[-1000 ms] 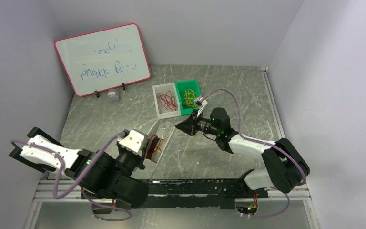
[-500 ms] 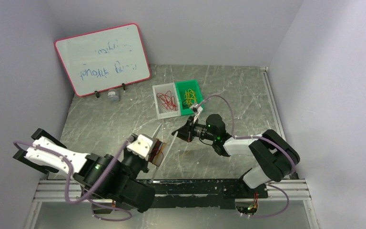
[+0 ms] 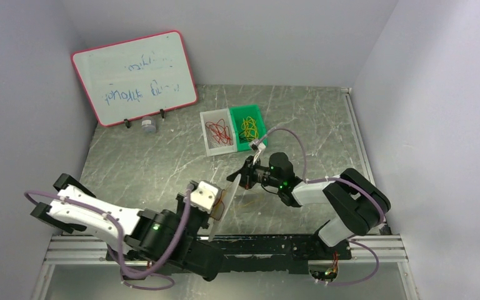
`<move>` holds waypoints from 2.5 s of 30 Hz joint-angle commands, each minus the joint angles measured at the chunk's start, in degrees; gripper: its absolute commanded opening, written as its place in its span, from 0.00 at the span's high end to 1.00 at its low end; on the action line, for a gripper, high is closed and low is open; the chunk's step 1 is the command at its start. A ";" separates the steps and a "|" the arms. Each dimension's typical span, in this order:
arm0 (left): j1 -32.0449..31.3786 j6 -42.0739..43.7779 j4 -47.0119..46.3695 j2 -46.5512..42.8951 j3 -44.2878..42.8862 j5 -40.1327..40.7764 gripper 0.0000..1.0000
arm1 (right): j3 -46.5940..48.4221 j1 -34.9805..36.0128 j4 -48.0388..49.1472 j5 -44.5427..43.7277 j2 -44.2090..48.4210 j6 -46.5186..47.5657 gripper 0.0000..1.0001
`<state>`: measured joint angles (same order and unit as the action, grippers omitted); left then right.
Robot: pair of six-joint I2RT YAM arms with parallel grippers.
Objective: Wrap the cables
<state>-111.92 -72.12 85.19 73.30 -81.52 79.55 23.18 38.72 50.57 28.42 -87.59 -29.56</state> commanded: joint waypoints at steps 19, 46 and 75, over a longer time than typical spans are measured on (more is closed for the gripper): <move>13.97 -3.07 -4.64 15.40 -4.00 4.50 0.93 | -1.88 0.91 -4.56 -8.87 -6.53 2.64 1.00; 49.34 57.49 -87.21 -3.49 21.31 -52.58 0.93 | -7.25 3.23 -0.80 -10.54 -3.05 0.36 1.00; 59.98 46.61 -78.94 -8.79 21.53 -32.65 0.93 | -8.03 17.37 1.49 -20.54 5.72 -11.10 1.00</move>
<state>-53.80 -22.92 12.69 67.66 -59.20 40.07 14.63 53.67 56.77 7.11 -82.94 -38.87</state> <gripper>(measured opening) 0.072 0.008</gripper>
